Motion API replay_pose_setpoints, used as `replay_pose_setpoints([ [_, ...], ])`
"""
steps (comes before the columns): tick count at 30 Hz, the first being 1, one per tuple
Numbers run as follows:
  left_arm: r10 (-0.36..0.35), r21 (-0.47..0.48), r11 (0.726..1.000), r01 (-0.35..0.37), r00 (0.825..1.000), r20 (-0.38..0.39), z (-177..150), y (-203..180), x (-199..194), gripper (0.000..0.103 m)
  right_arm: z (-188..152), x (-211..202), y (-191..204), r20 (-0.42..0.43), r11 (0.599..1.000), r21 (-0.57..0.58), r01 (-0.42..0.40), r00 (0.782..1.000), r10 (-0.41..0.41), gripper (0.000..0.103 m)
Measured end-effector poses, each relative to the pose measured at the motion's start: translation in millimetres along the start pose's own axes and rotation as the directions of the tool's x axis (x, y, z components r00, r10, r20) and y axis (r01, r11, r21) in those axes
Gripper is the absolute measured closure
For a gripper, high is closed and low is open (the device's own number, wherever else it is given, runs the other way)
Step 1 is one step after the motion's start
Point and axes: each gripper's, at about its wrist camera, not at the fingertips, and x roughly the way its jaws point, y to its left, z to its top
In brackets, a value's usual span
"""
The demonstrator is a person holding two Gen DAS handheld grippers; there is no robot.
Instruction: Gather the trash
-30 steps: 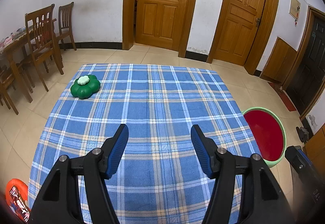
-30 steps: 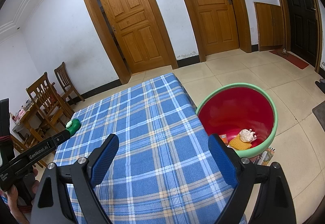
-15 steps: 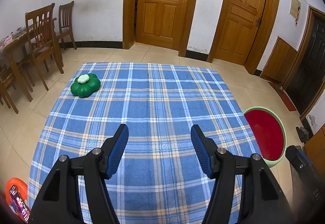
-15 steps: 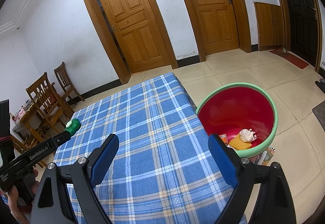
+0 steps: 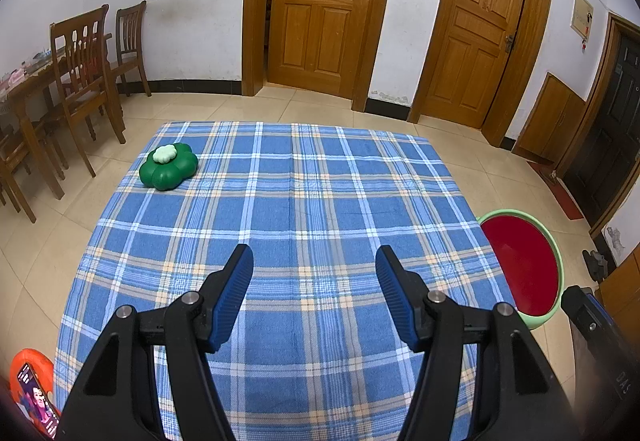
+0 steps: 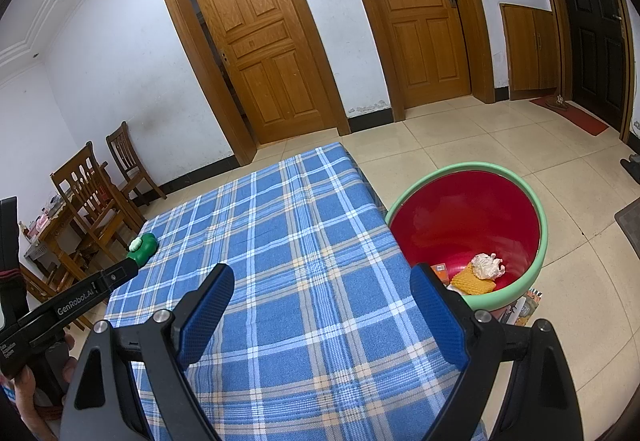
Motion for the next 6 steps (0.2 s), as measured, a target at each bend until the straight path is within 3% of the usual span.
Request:
replay_pose_setpoints([
  [6, 0.000, 0.000, 1.000, 0.000, 1.000, 0.000, 0.2, 0.5, 0.4, 0.039, -2.3, 0.7, 2.0, -0.004, 1.000, -0.001, 0.004, 1.000, -0.004, 0.012],
])
